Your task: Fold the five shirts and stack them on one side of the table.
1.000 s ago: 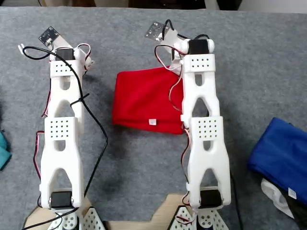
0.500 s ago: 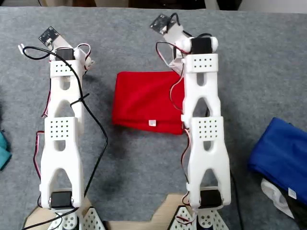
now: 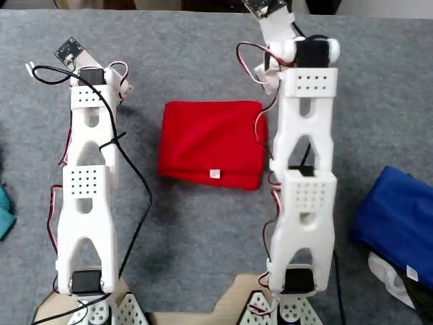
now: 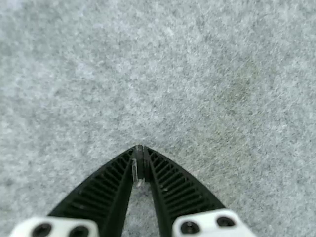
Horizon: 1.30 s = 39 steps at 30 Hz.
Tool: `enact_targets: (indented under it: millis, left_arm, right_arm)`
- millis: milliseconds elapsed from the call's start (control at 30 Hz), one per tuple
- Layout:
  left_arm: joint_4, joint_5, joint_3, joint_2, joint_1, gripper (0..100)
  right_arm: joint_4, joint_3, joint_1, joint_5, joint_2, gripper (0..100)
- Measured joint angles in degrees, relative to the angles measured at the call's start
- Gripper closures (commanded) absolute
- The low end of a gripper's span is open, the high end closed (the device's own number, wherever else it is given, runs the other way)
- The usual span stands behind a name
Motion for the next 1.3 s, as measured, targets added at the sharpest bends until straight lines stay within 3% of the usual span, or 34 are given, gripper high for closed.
enact_targets:
  millis: [300, 833, 1000, 1167, 1300]
  left_arm:
    - [0.0, 0.0, 0.0, 0.0, 0.0, 98]
    - [0.0, -0.5, 0.0, 0.0, 1.2, 98]
    - [0.0, -0.5, 0.0, 0.0, 1.2, 98]
    - [0.0, -0.5, 0.0, 0.0, 1.2, 98]
    - [0.0, -0.5, 0.0, 0.0, 1.2, 98]
  right_arm:
    - [0.0, 40.9, 0.0, -2.3, -29.4, 74.5]
    - [-0.3, 87.2, 0.0, -2.4, -68.2, 74.5]
    - [-1.4, 95.4, 0.0, -2.5, -75.2, 74.5]
    - [-4.3, 95.8, -0.1, -9.7, -75.5, 74.5]
    - [-10.7, 95.8, -1.0, -21.6, -73.7, 74.5]
